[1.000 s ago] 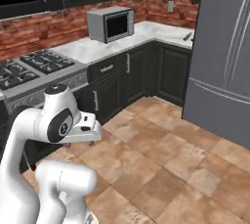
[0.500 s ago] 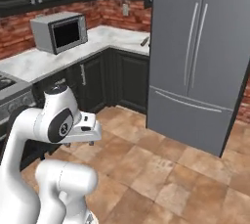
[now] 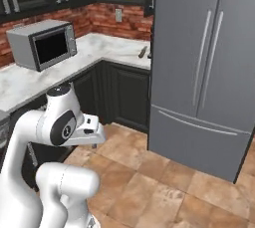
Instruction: Move the cutting board and knife to the sink. Then move spray from the cabinet to the counter.
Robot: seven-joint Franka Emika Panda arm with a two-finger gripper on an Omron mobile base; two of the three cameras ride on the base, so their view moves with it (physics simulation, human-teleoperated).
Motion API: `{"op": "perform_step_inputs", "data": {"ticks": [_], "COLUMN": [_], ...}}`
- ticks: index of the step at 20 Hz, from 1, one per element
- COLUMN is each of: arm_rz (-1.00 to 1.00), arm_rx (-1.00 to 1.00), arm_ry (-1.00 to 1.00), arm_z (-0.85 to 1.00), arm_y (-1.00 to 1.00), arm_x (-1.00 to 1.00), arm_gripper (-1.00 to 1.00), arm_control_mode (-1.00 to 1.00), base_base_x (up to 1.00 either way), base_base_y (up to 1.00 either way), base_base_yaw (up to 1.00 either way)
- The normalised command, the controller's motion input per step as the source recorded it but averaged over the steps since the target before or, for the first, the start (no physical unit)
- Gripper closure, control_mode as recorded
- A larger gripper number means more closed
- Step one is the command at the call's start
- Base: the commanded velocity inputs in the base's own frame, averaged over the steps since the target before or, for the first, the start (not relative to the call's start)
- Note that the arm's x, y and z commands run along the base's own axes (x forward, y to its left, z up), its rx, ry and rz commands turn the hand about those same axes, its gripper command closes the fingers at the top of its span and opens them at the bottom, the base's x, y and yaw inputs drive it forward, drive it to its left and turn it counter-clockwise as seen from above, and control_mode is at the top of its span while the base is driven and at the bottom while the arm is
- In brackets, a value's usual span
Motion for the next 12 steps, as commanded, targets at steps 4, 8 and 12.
{"op": "perform_step_inputs", "data": {"ticks": [4,8,12], "arm_rz": [0.0,0.0,0.0], "arm_rx": [0.0,0.0,0.0], "arm_ry": [0.0,0.0,0.0], "arm_z": [0.0,0.0,0.0], "arm_y": [0.0,0.0,0.0], "arm_x": [0.0,0.0,0.0], "arm_gripper": [-1.0,-1.0,-1.0], "arm_control_mode": [1.0,1.0,1.0], "base_base_x": [1.0,1.0,1.0], "base_base_y": [0.46,0.13,0.05], "base_base_yaw": [-0.03,0.0,0.0]}}
